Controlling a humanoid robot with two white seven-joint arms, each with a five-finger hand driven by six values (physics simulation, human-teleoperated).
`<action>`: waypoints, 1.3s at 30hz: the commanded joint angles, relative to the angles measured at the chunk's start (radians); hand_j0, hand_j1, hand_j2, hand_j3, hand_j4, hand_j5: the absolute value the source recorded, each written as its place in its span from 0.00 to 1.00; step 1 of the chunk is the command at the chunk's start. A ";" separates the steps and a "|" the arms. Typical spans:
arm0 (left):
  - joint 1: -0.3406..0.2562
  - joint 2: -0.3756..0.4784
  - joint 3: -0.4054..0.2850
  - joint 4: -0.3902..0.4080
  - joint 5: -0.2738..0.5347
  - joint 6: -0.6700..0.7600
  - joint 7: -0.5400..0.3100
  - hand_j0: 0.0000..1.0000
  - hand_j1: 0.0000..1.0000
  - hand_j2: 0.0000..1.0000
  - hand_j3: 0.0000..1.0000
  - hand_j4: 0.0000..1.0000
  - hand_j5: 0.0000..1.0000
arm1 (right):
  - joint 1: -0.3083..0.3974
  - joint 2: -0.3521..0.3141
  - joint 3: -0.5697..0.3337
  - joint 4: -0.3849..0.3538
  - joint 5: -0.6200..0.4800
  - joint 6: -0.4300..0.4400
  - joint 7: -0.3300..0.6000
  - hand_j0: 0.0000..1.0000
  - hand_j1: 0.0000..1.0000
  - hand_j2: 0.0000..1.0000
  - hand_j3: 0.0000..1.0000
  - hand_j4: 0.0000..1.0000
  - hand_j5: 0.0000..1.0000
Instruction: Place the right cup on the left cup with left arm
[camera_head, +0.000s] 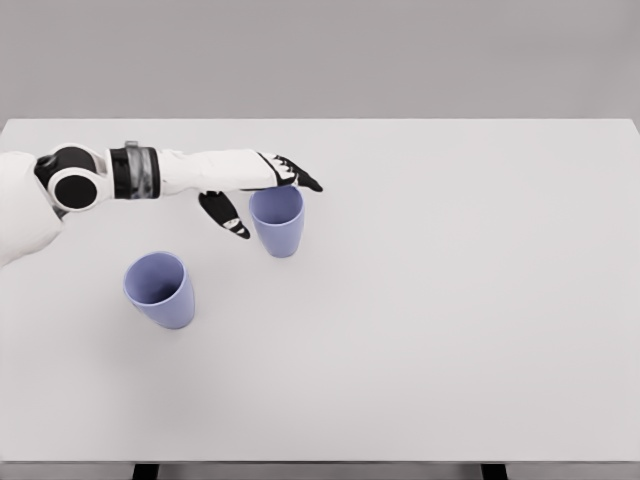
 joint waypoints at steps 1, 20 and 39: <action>0.000 -0.009 0.003 0.008 0.001 0.002 0.000 1.00 1.00 1.00 1.00 1.00 1.00 | 0.000 0.000 0.000 0.000 0.000 0.000 0.000 1.00 1.00 1.00 1.00 1.00 1.00; 0.017 -0.008 0.003 0.008 -0.022 0.002 0.010 0.60 0.60 0.60 0.60 0.60 0.60 | 0.000 0.000 0.000 0.000 0.000 0.000 0.000 1.00 1.00 1.00 1.00 1.00 1.00; -0.017 0.276 0.037 -0.342 0.142 0.002 0.000 0.53 0.53 0.53 0.53 0.53 0.53 | 0.000 0.000 0.000 0.000 0.001 0.000 0.000 1.00 1.00 1.00 1.00 1.00 1.00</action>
